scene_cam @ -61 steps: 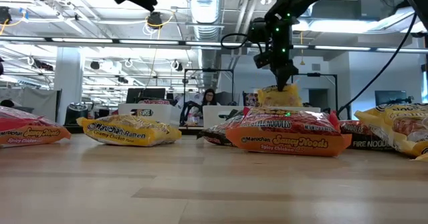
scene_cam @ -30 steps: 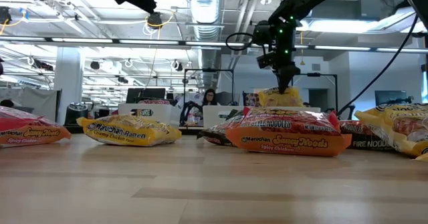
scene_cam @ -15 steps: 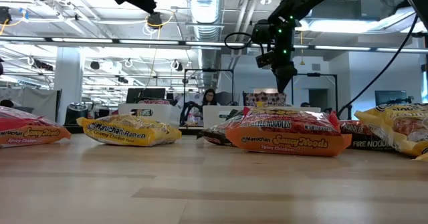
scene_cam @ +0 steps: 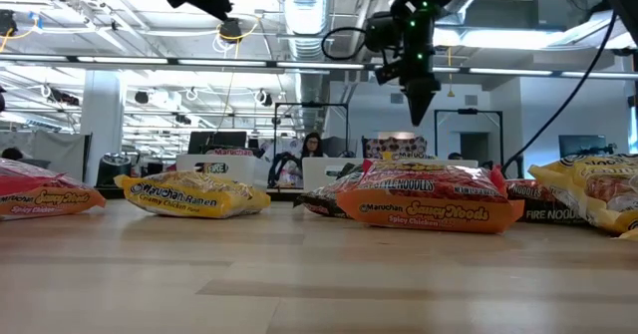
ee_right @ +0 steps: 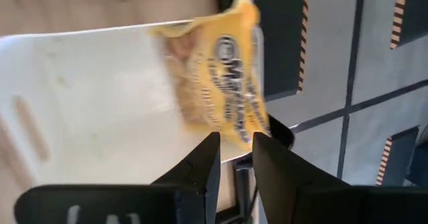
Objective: Sort Maruchan noodles
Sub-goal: Put the red noodle pack into the middle white bin
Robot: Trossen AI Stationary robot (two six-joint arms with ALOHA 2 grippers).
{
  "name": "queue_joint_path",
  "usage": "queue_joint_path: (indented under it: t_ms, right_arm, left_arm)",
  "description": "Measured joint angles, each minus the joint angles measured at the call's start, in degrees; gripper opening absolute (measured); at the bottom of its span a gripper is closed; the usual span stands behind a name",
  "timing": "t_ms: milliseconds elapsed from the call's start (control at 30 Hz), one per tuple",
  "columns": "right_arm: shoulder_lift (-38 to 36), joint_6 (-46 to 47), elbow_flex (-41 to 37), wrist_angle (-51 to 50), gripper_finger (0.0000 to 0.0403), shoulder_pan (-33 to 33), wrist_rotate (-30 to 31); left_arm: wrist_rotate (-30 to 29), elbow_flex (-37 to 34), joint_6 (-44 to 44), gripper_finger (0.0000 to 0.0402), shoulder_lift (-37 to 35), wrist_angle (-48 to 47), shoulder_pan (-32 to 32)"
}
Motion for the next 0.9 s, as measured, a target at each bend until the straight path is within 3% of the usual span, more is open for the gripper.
queue_joint_path:
  t_ms: [233, 567, 733, 900]
  right_arm:
    - [0.0, 6.1, 0.1, -5.9, 0.0149, 4.2, -1.3]
    - [0.0, 19.3, 0.1, -14.2, 0.0245, 10.0, -19.2]
    - [0.0, 27.3, 0.1, -17.5, 0.0250, 14.0, -24.6]
    - [0.0, 34.0, 0.1, -17.7, 0.0250, 19.1, -26.1]
  left_arm:
    - [2.0, 0.0, -2.5, 0.0132, 0.0, 0.2, 0.0]
    - [10.4, 0.0, -4.8, 0.0132, 0.0, -0.6, -0.3]
    - [14.0, 0.0, -4.7, 0.0132, 0.0, -2.1, -1.1]
    - [19.3, 0.0, -4.6, 0.0132, 0.0, -7.0, -1.3]
